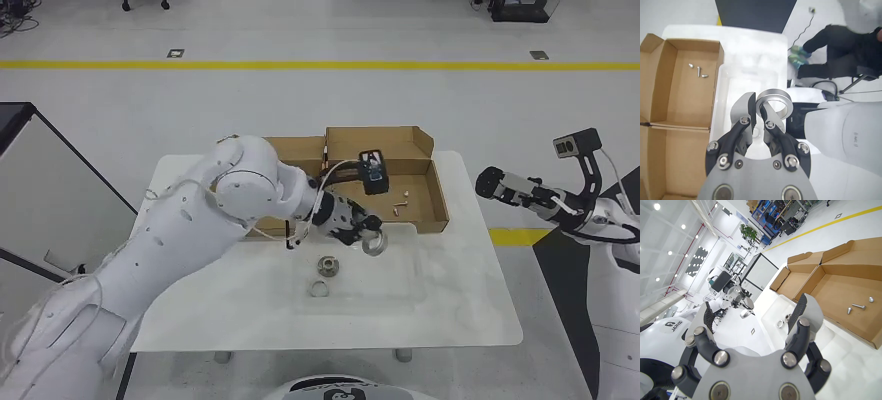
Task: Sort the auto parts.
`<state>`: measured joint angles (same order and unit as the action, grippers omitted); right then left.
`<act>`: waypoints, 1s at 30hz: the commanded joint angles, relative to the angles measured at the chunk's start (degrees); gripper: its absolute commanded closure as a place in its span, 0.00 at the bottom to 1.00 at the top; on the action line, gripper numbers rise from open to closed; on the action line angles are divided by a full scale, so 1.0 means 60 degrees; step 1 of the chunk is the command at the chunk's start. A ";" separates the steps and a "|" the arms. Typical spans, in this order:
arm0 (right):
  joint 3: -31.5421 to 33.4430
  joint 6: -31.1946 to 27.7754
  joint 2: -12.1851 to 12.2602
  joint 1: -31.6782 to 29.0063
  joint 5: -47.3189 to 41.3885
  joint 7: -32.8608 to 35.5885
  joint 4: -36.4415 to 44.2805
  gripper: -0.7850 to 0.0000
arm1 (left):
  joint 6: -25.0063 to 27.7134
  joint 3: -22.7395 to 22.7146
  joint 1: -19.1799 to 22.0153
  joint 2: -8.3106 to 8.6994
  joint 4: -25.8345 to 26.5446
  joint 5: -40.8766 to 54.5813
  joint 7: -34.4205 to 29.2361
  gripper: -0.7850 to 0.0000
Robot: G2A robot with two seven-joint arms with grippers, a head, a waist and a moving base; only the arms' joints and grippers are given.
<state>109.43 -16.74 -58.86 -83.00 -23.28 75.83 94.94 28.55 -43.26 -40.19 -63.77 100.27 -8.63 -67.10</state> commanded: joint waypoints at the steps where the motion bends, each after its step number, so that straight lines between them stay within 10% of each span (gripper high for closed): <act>1: 0.0000 0.0000 0.0000 0.0000 0.0000 0.0000 0.0000 0.00 | 0.0544 -0.0716 -0.0548 0.0179 0.0096 0.0865 0.0316 1.00; 8: 0.0000 0.0000 0.0000 0.0000 0.0000 0.0000 0.0000 0.00 | 0.2341 -0.1962 -0.1631 0.0507 0.0203 0.4276 0.0903 1.00; 21: 0.0000 0.0000 0.0000 0.0000 0.0000 0.0000 0.0000 0.00 | 0.4000 -0.1457 -0.1550 0.0829 0.0914 0.8085 0.2559 1.00; 30: 0.0000 0.0000 0.0000 0.0000 0.0000 0.0000 0.0000 0.00 | 0.3943 -0.1428 -0.1373 0.0918 0.0721 0.7736 0.2501 1.00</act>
<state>109.43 -16.74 -58.86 -83.00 -23.28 75.83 94.94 52.20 -51.83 -48.43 -58.26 104.59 37.74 -52.10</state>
